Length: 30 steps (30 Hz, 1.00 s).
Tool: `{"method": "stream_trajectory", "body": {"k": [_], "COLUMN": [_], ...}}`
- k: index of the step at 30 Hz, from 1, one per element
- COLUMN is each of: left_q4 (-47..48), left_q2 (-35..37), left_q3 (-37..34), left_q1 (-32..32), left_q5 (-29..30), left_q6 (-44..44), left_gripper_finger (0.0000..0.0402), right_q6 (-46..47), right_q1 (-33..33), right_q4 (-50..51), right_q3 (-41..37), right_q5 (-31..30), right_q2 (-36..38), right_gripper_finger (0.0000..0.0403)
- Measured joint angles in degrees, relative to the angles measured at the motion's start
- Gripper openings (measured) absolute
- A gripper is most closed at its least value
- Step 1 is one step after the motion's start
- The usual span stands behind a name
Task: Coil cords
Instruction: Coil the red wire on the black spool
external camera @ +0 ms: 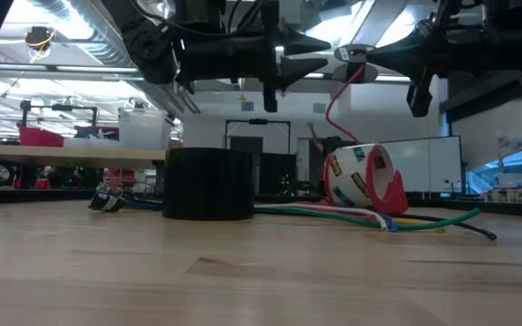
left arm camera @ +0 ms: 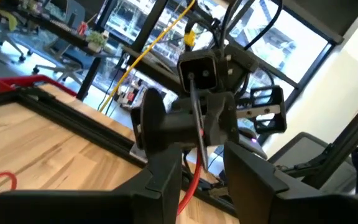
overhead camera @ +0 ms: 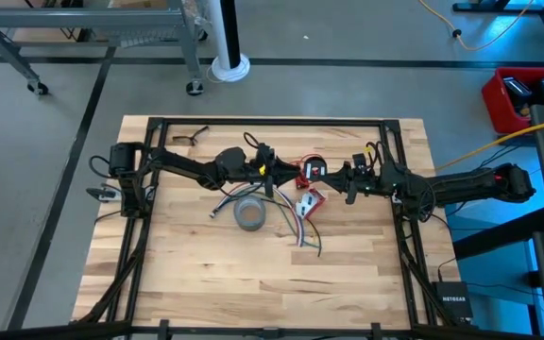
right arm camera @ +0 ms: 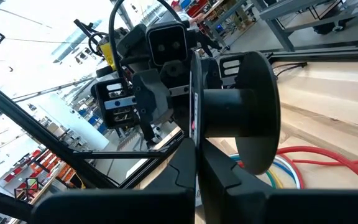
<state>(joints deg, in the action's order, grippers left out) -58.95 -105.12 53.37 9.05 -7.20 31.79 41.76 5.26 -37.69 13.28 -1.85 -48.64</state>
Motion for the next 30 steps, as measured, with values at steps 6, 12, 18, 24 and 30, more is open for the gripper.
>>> {"method": "stream_trajectory", "body": {"k": [6, 12, 18, 24, 30], "left_q4": [5.24, 10.51, 10.46, 11.83, 11.92], "left_q2": [0.02, 0.02, 0.02, 0.02, 0.03], "left_q3": [3.61, 6.43, 6.70, 6.70, 6.72], "left_q1": [-1.03, -1.17, -1.17, -1.17, -1.20], "left_q5": [0.35, 1.85, 1.88, 3.25, 4.68], "left_q6": [-2.19, -4.36, -5.29, -5.58, -5.91], "left_gripper_finger": [0.0111, 0.0111, 0.0090, 0.0011, 0.0004], "right_q6": [-0.01, 0.00, 0.00, -0.05, -0.09], "right_q1": [0.00, 0.00, 0.00, -0.02, 0.00], "right_q4": [-0.02, -0.02, 0.00, 0.31, 0.25], "right_q3": [0.00, 0.04, 0.04, 0.04, 0.04], "right_q5": [0.04, 1.03, 1.41, 1.38, 1.40], "right_q2": [0.00, 0.00, 0.00, 0.00, 0.00], "right_gripper_finger": [0.0003, 0.0003, 0.0003, 0.0003, 0.0003]}}
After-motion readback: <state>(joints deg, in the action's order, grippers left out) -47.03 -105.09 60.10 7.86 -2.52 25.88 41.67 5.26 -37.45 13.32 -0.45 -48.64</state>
